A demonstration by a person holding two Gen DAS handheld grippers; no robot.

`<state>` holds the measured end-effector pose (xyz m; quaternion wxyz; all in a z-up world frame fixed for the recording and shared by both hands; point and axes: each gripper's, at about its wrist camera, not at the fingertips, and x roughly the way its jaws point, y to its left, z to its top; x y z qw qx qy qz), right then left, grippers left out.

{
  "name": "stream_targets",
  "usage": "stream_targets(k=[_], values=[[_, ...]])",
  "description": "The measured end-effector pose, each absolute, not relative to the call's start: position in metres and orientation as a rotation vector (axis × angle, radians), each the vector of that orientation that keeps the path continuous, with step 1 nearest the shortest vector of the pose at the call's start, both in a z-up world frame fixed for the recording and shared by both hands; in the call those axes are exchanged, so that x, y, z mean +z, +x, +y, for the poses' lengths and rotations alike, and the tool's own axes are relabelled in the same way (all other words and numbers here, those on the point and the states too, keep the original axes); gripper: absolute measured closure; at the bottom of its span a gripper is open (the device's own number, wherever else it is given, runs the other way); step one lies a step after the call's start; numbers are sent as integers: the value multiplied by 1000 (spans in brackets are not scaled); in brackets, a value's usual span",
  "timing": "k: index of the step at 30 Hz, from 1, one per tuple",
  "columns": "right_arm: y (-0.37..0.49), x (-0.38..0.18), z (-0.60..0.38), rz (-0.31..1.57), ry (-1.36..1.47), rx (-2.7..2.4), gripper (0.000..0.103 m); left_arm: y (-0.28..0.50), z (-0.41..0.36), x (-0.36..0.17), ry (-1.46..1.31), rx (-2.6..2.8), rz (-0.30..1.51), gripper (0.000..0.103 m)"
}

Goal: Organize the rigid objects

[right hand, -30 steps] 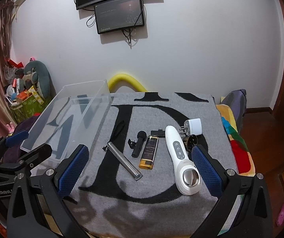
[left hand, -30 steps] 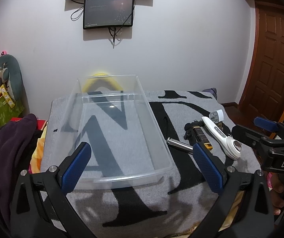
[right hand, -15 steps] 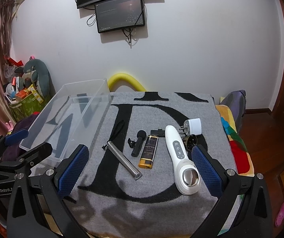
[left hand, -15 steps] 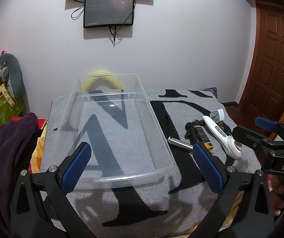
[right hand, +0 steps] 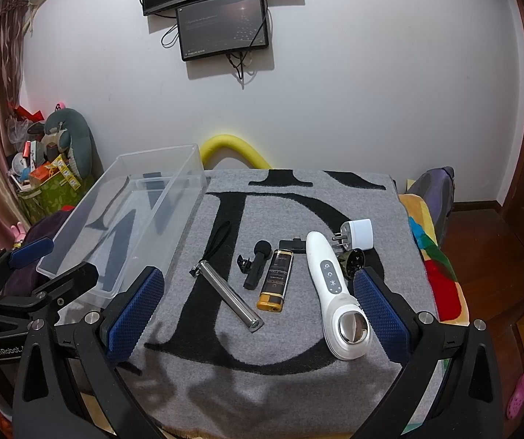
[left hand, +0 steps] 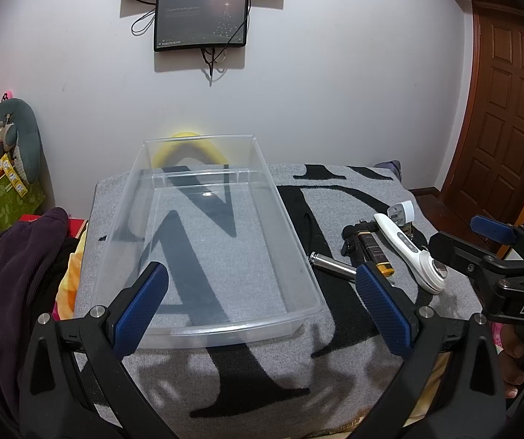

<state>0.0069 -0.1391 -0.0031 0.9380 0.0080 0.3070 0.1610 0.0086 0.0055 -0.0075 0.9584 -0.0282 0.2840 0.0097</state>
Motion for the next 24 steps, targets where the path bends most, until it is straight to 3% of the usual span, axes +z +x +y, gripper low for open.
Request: stream_targets(k=[15, 24], values=[[7, -3, -139, 626, 15, 328, 0, 9, 7, -7, -60, 12, 578, 0], [11, -5, -140, 641, 12, 327, 0, 21, 57, 5, -133, 30, 604, 0]])
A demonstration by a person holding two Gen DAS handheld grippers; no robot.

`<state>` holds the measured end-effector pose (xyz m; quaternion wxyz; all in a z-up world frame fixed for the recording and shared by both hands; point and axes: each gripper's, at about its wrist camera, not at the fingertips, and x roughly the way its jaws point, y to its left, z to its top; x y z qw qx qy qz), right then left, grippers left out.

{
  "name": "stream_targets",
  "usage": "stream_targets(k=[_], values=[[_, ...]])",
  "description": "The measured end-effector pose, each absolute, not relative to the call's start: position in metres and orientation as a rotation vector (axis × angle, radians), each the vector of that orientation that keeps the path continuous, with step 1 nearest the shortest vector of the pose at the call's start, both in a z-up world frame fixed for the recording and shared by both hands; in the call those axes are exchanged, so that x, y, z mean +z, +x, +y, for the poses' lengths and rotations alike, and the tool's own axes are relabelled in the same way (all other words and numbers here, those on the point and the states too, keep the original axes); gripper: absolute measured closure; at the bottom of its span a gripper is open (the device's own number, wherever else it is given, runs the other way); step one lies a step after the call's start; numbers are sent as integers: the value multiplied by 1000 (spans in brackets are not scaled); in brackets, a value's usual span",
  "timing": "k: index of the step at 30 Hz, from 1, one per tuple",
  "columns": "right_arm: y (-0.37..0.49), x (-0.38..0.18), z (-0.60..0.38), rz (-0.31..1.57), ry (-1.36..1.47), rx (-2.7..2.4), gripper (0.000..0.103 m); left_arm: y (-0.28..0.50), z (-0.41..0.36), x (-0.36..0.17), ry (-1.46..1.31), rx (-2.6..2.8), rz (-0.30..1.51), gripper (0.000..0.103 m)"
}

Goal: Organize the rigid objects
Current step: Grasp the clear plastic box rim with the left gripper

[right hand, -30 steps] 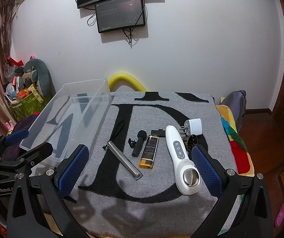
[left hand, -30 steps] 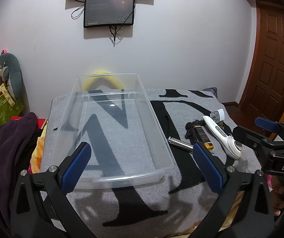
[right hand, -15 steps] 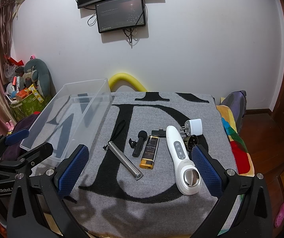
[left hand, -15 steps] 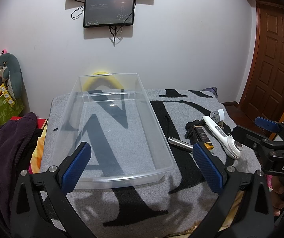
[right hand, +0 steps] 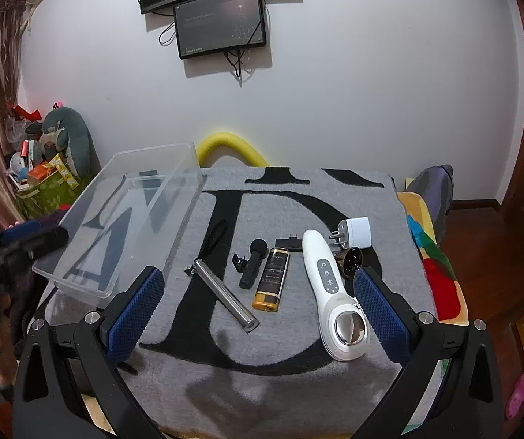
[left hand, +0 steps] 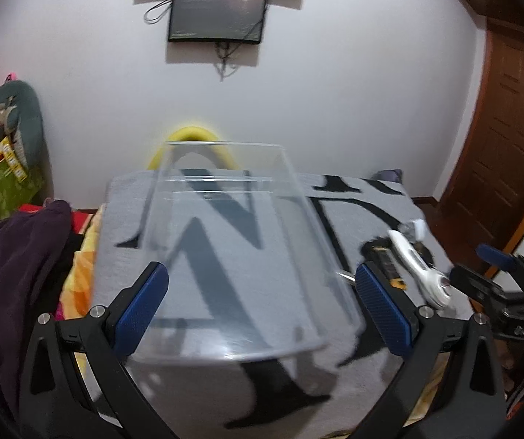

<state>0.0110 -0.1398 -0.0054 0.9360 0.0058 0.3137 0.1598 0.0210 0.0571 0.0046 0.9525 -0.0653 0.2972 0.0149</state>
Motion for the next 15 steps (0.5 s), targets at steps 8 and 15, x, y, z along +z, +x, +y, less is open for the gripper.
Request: stream_targets(k=[8, 15], values=[[20, -10, -143, 660, 17, 317, 0, 52, 112, 0, -192, 85, 684, 0], [28, -18, -145, 662, 1, 297, 0, 92, 137, -22, -207, 77, 782, 18]])
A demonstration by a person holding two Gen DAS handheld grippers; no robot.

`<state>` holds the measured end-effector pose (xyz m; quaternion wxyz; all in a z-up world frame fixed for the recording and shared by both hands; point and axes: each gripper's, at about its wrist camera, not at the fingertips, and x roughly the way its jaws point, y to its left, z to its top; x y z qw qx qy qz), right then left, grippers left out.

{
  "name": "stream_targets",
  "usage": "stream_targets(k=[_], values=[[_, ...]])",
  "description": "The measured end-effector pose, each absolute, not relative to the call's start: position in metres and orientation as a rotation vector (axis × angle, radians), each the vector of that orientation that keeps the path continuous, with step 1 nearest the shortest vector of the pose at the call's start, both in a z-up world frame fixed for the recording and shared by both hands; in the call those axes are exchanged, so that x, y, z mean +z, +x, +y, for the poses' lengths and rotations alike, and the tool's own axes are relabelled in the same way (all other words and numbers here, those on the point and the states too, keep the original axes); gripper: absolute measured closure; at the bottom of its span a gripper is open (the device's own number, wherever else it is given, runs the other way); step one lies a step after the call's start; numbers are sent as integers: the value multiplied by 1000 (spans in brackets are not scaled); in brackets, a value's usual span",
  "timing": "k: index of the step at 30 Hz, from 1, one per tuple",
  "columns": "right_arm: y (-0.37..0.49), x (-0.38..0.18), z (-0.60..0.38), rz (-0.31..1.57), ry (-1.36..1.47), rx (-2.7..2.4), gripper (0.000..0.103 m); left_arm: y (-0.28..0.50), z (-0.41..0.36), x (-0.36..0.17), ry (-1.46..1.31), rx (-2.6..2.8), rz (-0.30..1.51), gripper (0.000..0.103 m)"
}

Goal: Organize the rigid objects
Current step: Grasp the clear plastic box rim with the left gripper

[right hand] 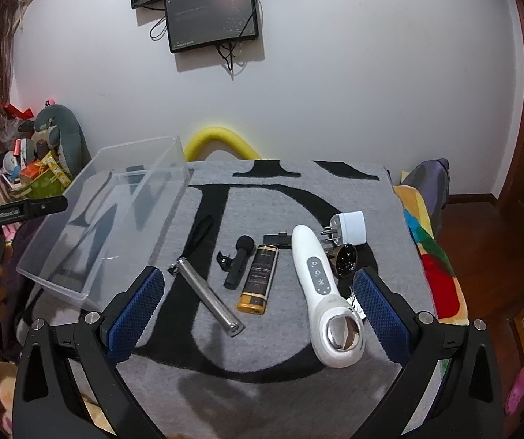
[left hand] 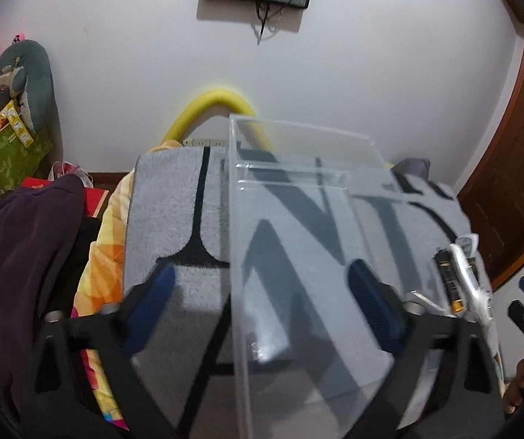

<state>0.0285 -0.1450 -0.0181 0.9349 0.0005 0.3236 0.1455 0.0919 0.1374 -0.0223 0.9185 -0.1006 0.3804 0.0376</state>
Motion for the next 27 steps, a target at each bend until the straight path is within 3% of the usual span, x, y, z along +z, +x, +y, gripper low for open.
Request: stream_targets(k=[3, 7, 10, 13, 18, 23, 27], values=[[33, -24, -144, 675, -17, 291, 0, 103, 145, -36, -233, 56, 824, 30], [40, -32, -142, 694, -33, 294, 0, 111, 152, -47, -272, 16, 868, 63], [46, -38, -139, 711, -46, 303, 0, 112, 155, -50, -274, -17, 876, 79], [50, -42, -133, 723, -66, 329, 3, 114, 156, -53, -250, -30, 898, 85], [58, -45, -107, 750, -128, 455, 24, 115, 156, -52, -211, -40, 909, 86], [71, -56, -79, 813, -204, 555, 53, 115, 155, -53, -189, -39, 907, 86], [83, -68, -67, 885, -215, 606, 63, 115, 154, -54, -179, -36, 908, 87]])
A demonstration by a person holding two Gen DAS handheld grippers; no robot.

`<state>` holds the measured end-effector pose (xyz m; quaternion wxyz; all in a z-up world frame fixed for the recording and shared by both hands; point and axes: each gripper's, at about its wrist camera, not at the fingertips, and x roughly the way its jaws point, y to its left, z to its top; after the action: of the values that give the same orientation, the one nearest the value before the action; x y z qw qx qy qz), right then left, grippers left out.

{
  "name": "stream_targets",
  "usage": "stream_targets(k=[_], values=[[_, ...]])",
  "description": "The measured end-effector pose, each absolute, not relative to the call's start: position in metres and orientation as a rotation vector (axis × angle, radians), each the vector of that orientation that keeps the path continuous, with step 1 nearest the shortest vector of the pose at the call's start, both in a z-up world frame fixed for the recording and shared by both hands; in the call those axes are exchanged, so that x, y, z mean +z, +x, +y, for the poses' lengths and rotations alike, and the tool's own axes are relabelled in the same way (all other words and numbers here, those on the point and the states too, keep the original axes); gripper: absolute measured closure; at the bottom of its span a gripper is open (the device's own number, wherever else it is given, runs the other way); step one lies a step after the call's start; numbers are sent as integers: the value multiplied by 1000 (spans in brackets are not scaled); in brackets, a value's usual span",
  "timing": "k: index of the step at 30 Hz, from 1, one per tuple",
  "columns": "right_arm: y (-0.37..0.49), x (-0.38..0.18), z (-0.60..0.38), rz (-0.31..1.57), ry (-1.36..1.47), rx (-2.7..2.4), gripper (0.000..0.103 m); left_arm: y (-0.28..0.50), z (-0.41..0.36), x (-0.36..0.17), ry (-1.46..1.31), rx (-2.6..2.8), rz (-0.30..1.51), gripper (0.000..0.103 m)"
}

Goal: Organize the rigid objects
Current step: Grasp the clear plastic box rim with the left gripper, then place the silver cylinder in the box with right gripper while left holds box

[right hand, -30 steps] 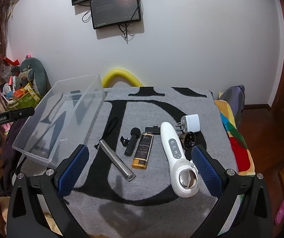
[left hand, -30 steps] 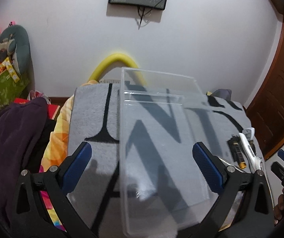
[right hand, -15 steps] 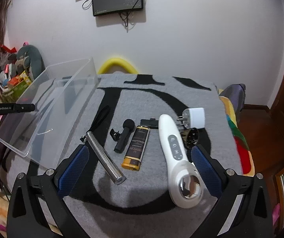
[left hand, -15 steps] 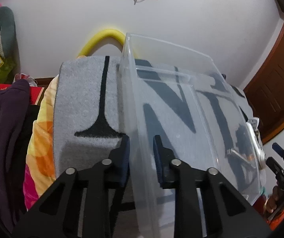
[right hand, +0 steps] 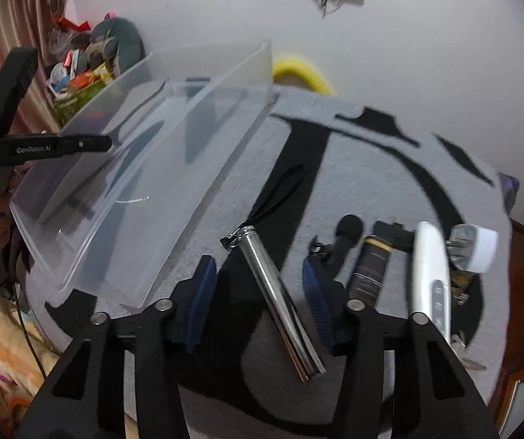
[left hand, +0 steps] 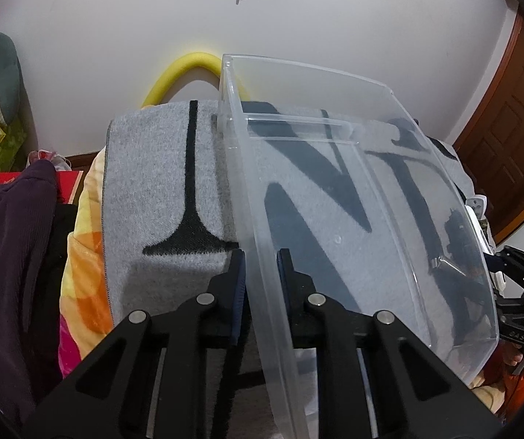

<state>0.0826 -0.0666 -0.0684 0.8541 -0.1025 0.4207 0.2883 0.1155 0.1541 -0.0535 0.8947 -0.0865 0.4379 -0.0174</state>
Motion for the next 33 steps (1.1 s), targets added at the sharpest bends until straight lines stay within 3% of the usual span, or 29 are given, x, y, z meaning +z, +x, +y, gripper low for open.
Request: stream_targets(k=[6, 8, 15, 33], values=[[102, -85, -58, 977, -237, 628, 78, 119, 153, -54, -164, -33, 927, 87], [103, -84, -61, 977, -221, 629, 88, 119, 152, -55, -160, -31, 928, 87], [96, -65, -77, 919, -106, 624, 89, 117, 151, -56, -158, -21, 916, 88], [92, 51, -60, 648, -53, 645, 89, 114, 156, -58, -177, -27, 900, 88]])
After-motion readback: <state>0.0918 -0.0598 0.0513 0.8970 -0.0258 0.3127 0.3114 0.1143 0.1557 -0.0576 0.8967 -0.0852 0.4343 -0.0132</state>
